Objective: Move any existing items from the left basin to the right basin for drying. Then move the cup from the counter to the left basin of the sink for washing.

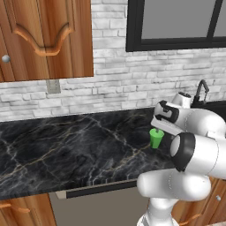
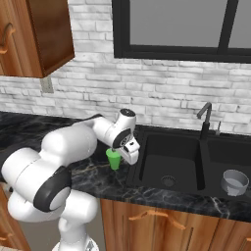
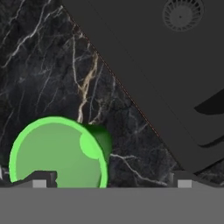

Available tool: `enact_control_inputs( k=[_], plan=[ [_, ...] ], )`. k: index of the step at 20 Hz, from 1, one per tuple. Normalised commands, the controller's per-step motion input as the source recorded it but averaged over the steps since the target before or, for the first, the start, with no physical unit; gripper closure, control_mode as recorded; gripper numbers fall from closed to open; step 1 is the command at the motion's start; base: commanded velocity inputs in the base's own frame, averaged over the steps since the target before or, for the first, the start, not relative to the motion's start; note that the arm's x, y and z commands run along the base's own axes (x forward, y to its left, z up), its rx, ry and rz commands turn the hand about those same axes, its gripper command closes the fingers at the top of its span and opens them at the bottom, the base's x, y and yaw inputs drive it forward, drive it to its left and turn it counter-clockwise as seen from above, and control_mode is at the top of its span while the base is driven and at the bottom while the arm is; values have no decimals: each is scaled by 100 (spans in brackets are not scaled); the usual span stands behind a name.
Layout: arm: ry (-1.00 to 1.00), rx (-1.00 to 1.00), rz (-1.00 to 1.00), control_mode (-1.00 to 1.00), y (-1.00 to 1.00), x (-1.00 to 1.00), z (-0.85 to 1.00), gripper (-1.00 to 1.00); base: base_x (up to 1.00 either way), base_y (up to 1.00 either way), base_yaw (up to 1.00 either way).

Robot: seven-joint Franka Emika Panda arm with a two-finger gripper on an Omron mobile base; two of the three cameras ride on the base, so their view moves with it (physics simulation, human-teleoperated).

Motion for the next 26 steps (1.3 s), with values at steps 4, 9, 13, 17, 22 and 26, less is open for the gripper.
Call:
enact_control_inputs(
  k=[4, 9, 13, 17, 22, 26],
  plan=[
    [0, 0, 0, -100, 0, 0, -13, -100, 0, 0, 0],
    [0, 0, 0, -100, 2, 1, -16, -100, 0, 0, 0],
    [1, 0, 0, -100, 6, 2, -17, -100, 0, 0, 0],
    [2, 0, 0, -100, 7, 5, -18, -100, 0, 0, 0],
    [2, 0, 0, -100, 5, 2, -17, -100, 0, 0, 0],
    [3, 0, 0, -100, 3, 1, -17, 100, 0, 0, 0]
  ],
)
